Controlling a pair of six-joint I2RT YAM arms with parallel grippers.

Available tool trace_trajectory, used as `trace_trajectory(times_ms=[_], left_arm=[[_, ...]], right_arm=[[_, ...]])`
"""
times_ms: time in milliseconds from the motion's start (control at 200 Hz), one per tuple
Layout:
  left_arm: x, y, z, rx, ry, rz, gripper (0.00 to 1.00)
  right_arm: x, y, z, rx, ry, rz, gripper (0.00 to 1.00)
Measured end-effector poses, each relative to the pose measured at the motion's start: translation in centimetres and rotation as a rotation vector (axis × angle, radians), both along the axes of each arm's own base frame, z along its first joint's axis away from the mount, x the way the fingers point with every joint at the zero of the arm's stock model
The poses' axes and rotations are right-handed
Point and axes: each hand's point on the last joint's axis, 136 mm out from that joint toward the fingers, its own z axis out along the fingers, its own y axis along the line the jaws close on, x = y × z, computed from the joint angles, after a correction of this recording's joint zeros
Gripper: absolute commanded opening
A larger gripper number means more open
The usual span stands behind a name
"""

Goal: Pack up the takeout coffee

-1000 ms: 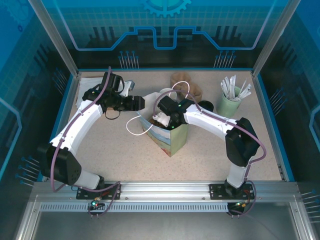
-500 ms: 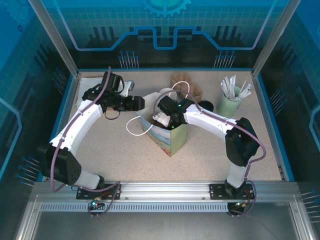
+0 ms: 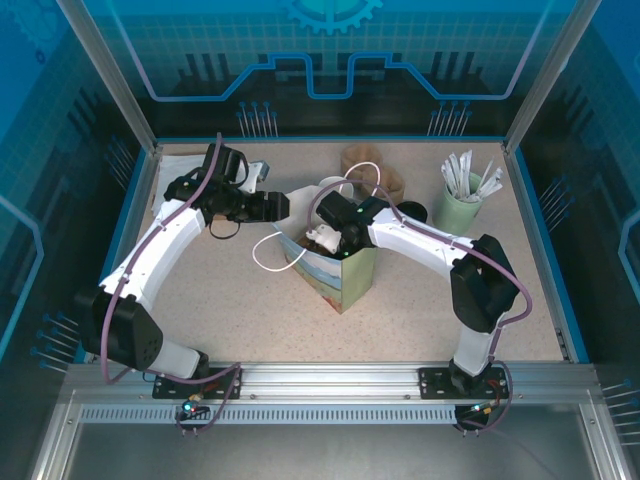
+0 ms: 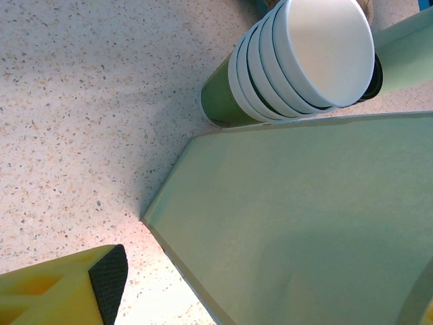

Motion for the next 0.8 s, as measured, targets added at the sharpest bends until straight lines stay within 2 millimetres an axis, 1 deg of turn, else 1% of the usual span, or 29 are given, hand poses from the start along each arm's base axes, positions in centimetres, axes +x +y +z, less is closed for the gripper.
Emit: trace_trajectory(times_ms=[795], left_arm=[[-0.04, 0.01, -0.03, 0.001, 0.002, -0.001, 0.76]], right_arm=[[-0.03, 0.01, -0.08, 0.005, 0.010, -0.003, 0.90]])
